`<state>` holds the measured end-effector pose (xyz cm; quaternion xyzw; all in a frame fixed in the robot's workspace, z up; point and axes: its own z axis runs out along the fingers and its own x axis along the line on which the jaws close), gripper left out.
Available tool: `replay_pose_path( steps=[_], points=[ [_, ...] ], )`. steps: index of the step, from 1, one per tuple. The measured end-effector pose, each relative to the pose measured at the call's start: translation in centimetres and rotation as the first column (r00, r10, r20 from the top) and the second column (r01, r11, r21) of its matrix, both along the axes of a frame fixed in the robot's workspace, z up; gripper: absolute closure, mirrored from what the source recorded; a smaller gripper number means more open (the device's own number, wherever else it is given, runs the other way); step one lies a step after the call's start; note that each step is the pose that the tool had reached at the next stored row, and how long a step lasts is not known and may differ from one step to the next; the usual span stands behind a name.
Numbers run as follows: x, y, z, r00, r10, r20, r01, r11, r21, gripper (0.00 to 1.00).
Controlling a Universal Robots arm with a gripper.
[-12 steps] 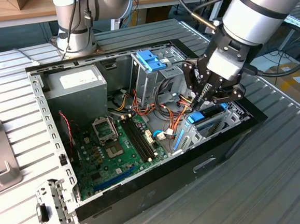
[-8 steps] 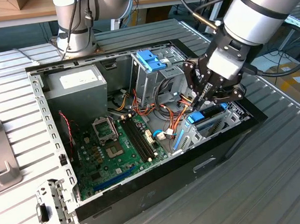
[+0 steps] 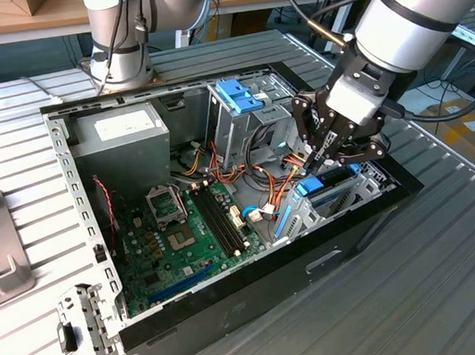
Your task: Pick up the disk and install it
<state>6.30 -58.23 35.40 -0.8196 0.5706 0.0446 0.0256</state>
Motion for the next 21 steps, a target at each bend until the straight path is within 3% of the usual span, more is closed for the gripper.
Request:
replay_pose_path(
  steps=[13,21],
  points=[
    [0.82,0.00,-0.36,0.9965,-0.084,0.0000,0.084,0.9965,0.0000,0.83],
    [1.47,0.00,-0.60,0.9880,-0.155,0.0000,0.155,0.9880,-0.0001,0.83]
  ],
)
